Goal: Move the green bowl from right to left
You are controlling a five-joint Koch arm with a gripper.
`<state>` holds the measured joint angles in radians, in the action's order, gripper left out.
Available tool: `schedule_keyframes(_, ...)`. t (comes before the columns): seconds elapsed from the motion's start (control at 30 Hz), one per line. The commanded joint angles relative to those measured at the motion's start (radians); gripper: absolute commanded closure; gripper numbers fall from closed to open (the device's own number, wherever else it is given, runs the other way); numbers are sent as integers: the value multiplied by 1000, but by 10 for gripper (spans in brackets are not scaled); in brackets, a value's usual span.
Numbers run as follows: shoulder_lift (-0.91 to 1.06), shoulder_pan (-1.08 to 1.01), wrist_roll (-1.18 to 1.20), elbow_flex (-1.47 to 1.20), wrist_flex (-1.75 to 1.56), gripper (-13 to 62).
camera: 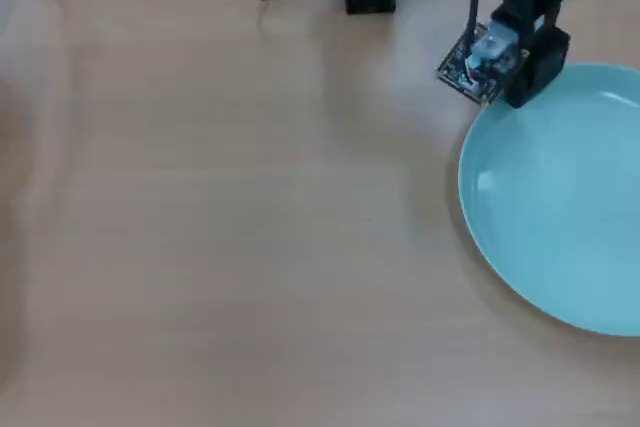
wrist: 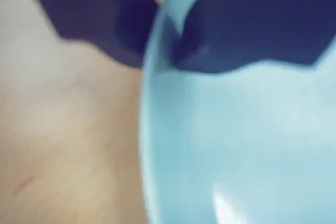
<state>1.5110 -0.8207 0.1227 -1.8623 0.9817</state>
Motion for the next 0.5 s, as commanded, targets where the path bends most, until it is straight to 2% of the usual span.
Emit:
schedule_keyframes(0.0,5,-17,18,37,40,562)
schedule_keyframes(0.17,6,-60,123,37,129,553)
schedule_keyframes(0.47,9,-67,123,64,221,538)
